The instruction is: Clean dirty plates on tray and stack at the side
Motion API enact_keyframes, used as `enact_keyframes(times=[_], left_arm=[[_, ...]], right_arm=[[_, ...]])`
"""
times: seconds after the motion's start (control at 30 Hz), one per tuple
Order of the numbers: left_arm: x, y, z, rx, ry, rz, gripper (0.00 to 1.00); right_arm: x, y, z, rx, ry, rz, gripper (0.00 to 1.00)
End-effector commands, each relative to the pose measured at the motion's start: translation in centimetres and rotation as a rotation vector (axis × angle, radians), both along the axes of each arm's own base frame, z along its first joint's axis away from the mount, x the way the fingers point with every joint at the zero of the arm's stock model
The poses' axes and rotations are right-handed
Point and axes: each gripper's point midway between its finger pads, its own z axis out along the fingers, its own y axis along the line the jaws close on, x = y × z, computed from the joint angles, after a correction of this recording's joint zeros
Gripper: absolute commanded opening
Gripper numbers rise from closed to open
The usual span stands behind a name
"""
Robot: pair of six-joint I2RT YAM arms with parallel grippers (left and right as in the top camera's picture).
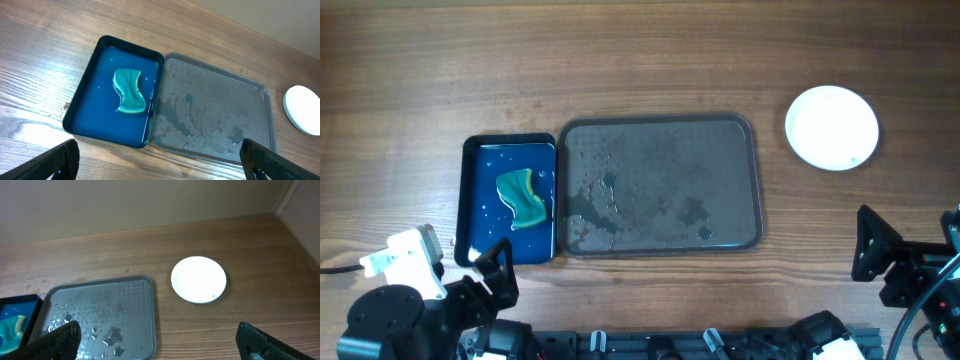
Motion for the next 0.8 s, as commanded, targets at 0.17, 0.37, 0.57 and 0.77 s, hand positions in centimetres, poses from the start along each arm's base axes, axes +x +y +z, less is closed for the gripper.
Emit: enact_keyframes(times=[0.17, 0.37, 0.57, 0.77], left_arm=[[-0.1, 0.2, 0.2, 0.01, -0.011, 0.003, 1.0], [-0.1, 0.2, 0.2, 0.012, -0.012, 0.004, 1.0], [2.6, -0.1, 4.1, -0.011, -0.202, 0.009, 1.0], [7.0, -0.3, 9.9, 0.004, -0.58, 0.011, 1.0]], right_arm=[[-0.1, -0.3, 0.1, 0.006, -0.006, -0.016, 1.0], [-0.1, -0.3, 0.1, 0.006, -0.006, -0.016, 1.0], [-0.1, -0.3, 0.1, 0.006, -0.006, -0.016, 1.0], [-0.1, -0.3, 0.1, 0.006, -0.006, -0.016, 1.0]])
